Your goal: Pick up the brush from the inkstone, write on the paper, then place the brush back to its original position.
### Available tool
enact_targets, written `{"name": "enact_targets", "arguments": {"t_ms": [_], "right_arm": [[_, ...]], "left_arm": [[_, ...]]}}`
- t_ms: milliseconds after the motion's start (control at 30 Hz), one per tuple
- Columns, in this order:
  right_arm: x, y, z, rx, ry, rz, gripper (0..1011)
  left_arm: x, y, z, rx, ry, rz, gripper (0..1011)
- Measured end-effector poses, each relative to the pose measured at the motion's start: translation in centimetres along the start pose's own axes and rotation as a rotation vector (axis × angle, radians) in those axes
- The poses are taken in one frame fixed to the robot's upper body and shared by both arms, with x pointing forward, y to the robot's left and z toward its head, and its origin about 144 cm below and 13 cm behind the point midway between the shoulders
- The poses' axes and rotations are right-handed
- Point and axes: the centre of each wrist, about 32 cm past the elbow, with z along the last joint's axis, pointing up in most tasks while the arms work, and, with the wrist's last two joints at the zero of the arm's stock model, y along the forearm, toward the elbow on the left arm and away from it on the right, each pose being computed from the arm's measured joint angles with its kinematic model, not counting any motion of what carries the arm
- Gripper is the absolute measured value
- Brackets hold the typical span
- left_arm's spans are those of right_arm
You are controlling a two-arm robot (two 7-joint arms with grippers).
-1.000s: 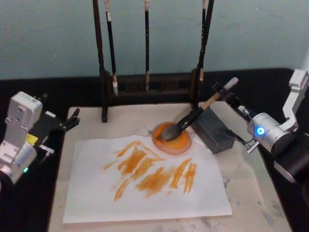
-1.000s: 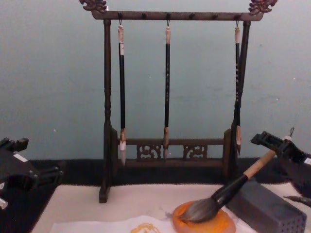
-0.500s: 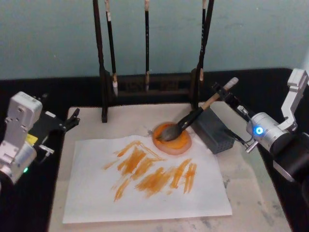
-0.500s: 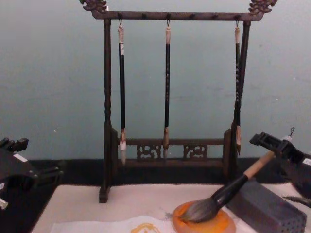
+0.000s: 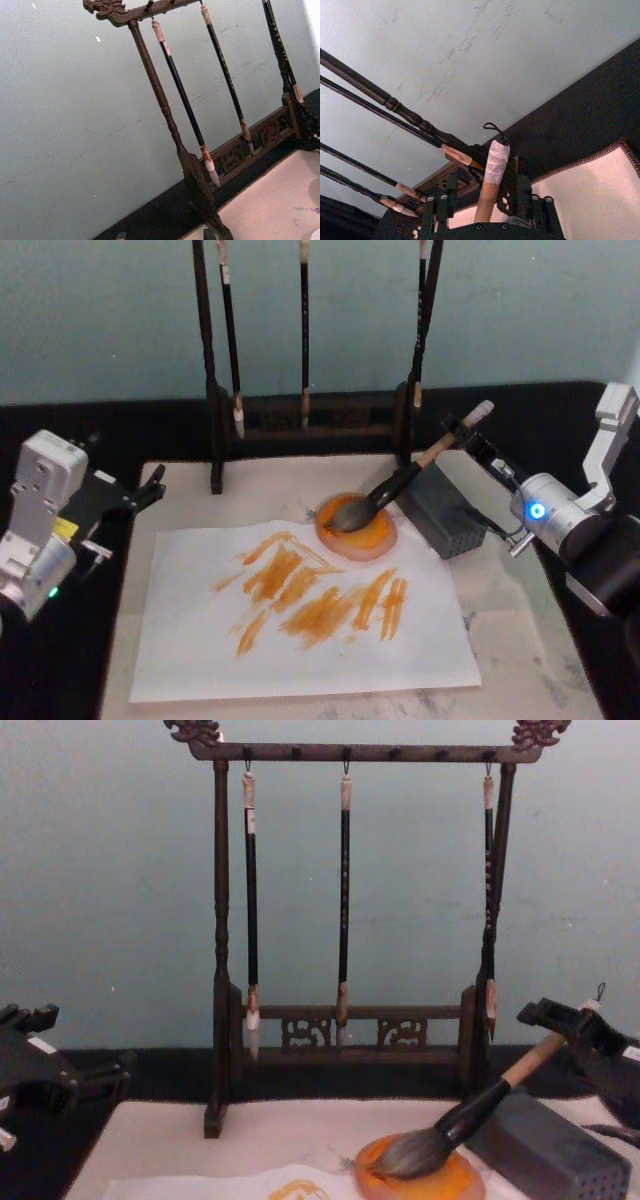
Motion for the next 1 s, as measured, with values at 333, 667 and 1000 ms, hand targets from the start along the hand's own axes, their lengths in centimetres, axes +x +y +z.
{"name": "enact_targets", "arguments": {"t_ms": [333, 667, 1000], "right_arm": [[0.00, -0.02, 0.01, 0.000, 0.001, 0.000, 468], [-0.01, -0.01, 0.01, -0.001, 0.001, 0.001, 179], [-0.01, -0.02, 0.02, 0.000, 0.001, 0.000, 178]], "left_arm": [[0.00, 0.00, 0.00, 0.000, 0.000, 0.000, 1001], [0.00, 0.00, 0.00, 0.000, 0.000, 0.000, 1001], [0.00, 0.00, 0.00, 0.000, 0.000, 0.000, 1001]]}}
